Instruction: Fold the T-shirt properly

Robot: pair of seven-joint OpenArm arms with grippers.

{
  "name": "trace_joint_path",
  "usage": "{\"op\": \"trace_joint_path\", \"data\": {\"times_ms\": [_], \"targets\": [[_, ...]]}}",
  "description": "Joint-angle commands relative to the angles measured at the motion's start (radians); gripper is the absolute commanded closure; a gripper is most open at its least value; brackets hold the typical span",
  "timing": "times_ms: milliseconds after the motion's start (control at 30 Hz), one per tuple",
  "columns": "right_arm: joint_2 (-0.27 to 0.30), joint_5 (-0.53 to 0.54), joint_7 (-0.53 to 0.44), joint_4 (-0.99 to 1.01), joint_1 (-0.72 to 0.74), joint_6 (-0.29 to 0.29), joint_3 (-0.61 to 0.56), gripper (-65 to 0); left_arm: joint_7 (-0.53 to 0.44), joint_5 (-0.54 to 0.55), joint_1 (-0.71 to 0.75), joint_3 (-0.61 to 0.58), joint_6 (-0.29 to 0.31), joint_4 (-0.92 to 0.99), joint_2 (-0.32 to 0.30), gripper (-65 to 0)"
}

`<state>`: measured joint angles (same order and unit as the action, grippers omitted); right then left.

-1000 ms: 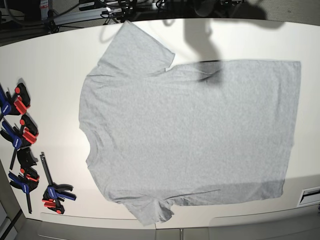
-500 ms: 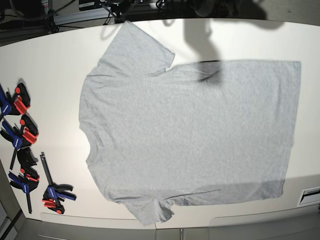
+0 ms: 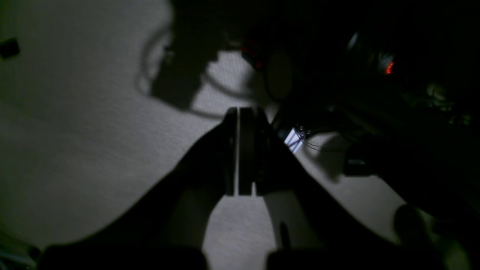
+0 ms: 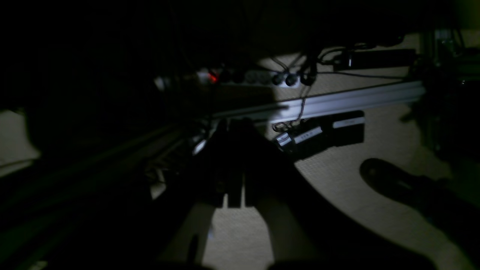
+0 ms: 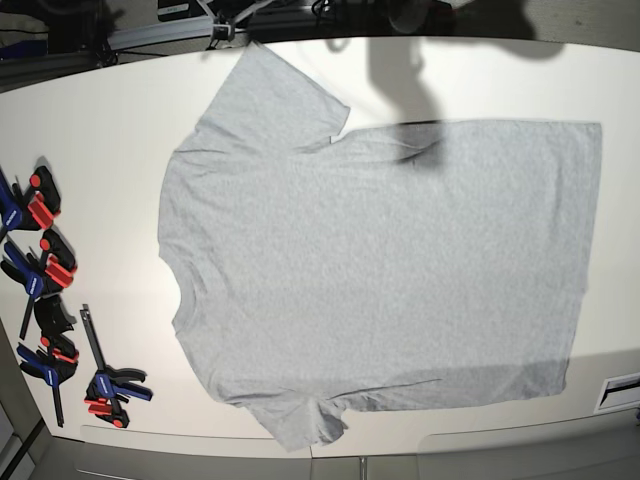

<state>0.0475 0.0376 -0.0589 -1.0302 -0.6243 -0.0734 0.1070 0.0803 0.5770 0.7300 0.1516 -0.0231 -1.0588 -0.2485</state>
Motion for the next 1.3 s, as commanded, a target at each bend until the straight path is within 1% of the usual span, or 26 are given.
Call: {"op": "trace_joint_path", "data": {"times_ms": [0,67,133,200,233,300,367,433,500,533,567,667,733,833,867,900,967,1000,1033,1100,1133,1200,1267], "targets": [[0.002,0.008,-0.016,-0.053,-0.041,-0.009,0.002,0.0,0.008,0.018,0.040,0.022,0.019,-0.053,-0.026,0.0],[0.002,0.008,-0.016,-0.148,-0.102,-0.026,0.002,0.0,0.057,0.037,0.097,0.063,0.051,-0.146,-0.052,0.0],[0.002,0.018,-0.016,-0.238,-0.165,-0.030,0.002,0.0,0.102,0.039,0.153,0.112,0.094,-0.237,-0.071,0.0],[0.002,0.063,-0.016,-0.322,-0.227,-0.032,0.002,0.0,0.155,0.056,0.208,0.164,0.154,-0.326,-0.085,0.0],[0.002,0.088,-0.016,-0.365,-0.258,-0.033,0.002,0.0,0.189,0.087,0.234,0.192,0.190,-0.369,-0.094,0.0],[0.002,0.135,-0.016,-0.450,-0.316,-0.037,0.002,0.0,0.277,0.179,0.279,0.251,0.280,-0.451,-0.111,0.0],[0.002,0.173,-0.014,-0.538,-0.369,-0.067,0.006,0.0,0.394,0.280,0.315,0.320,0.402,-0.527,-0.121,0.0],[-0.001,0.212,0.005,-0.630,-0.415,-0.116,0.019,0.0,0.526,0.401,0.340,0.396,0.525,-0.591,-0.120,0.0],[-0.003,0.272,0.046,-0.729,-0.454,-0.175,0.037,0.0,0.650,0.545,0.365,0.472,0.633,-0.637,-0.120,0.0],[-0.005,0.309,0.069,-0.780,-0.471,-0.204,0.048,0.0,0.706,0.622,0.375,0.508,0.683,-0.654,-0.120,0.0],[-0.006,0.348,0.090,-0.832,-0.486,-0.230,0.063,0.0,0.755,0.698,0.386,0.544,0.721,-0.666,-0.120,0.0],[-0.028,0.453,0.138,-0.976,-0.511,-0.308,0.119,0.0,0.849,0.889,0.401,0.642,0.721,-0.678,-0.120,0.0],[-0.055,0.525,0.172,-1.054,-0.506,-0.343,0.166,0.0,0.862,0.907,0.399,0.693,0.721,-0.678,-0.120,0.0],[-0.090,0.656,0.226,-1.129,-0.484,-0.358,0.230,-0.1,0.862,0.907,0.384,0.741,0.721,-0.678,-0.120,0.0],[-0.104,0.694,0.253,-1.137,-0.468,-0.357,0.250,-3.6,0.862,0.907,0.376,0.748,0.721,-0.678,-0.120,-0.9],[-0.121,0.723,0.285,-1.137,-0.447,-0.357,0.270,-8.2,0.863,0.907,0.365,0.751,0.721,-0.678,-0.120,-4.0],[-0.158,0.733,0.350,-1.128,-0.399,-0.343,0.307,-19.1,0.863,0.907,0.344,0.751,0.721,-0.678,-0.119,-11.3],[-0.172,0.733,0.367,-1.117,-0.375,-0.331,0.323,-23.7,0.862,0.907,0.334,0.751,0.721,-0.678,-0.117,-14.6],[-0.184,0.733,0.373,-1.104,-0.354,-0.310,0.339,-26.3,0.863,0.907,0.323,0.751,0.721,-0.678,-0.117,-17.1],[-0.201,0.727,0.373,-1.082,-0.320,-0.246,0.366,-26.7,0.863,0.907,0.301,0.751,0.721,-0.678,-0.117,-18.4],[-0.205,0.695,0.374,-1.078,-0.301,-0.229,0.378,-26.7,0.863,0.907,0.293,0.751,0.721,-0.678,-0.118,-18.4],[-0.205,0.596,0.377,-1.069,-0.263,-0.205,0.386,-26.7,0.862,0.907,0.274,0.751,0.721,-0.678,-0.118,-18.4],[-0.205,0.595,0.413,-1.059,-0.234,-0.162,0.386,-26.7,0.862,0.907,0.256,0.751,0.721,-0.677,-0.118,-18.4]]}}
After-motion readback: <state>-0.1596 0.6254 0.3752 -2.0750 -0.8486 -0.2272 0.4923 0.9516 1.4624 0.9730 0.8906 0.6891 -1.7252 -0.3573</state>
